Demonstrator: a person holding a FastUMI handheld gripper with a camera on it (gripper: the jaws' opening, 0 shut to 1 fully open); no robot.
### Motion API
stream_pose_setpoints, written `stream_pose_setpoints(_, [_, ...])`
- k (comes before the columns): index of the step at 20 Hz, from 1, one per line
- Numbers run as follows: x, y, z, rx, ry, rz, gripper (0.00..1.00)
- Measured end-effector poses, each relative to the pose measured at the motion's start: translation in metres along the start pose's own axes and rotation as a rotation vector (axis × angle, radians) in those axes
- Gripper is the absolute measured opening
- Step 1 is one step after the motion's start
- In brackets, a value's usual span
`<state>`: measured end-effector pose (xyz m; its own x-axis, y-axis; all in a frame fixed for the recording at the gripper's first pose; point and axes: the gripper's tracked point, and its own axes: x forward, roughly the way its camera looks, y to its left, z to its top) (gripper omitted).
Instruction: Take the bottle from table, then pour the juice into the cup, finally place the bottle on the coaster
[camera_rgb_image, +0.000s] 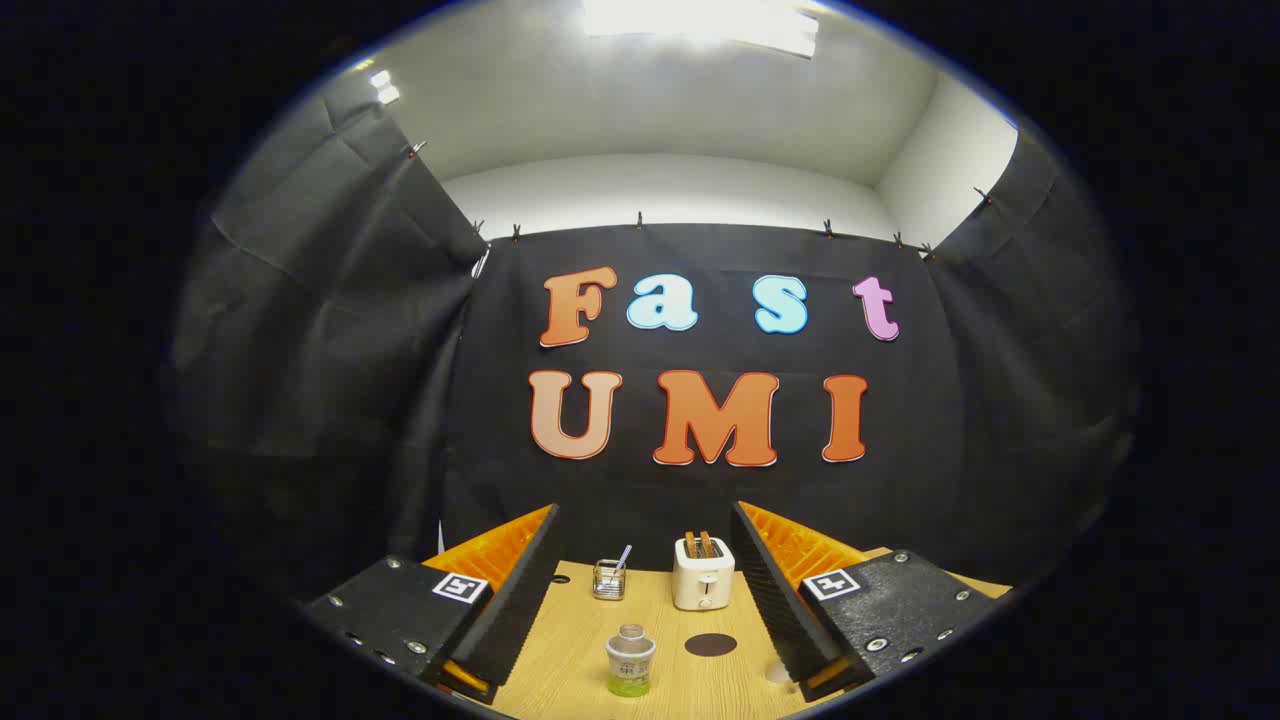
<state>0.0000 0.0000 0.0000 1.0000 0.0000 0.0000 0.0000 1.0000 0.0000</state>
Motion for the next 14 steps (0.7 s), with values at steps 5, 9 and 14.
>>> stream_pose_setpoints(5, [0.006, -0.008, -0.011, 0.028, 0.045, -0.003, 0.99])
stream_pose_setpoints(9, [0.010, -0.015, -0.019, 0.036, 0.067, -0.014, 0.99])
stream_pose_setpoints(14, [0.013, -0.017, -0.020, 0.045, 0.058, -0.011, 0.99])
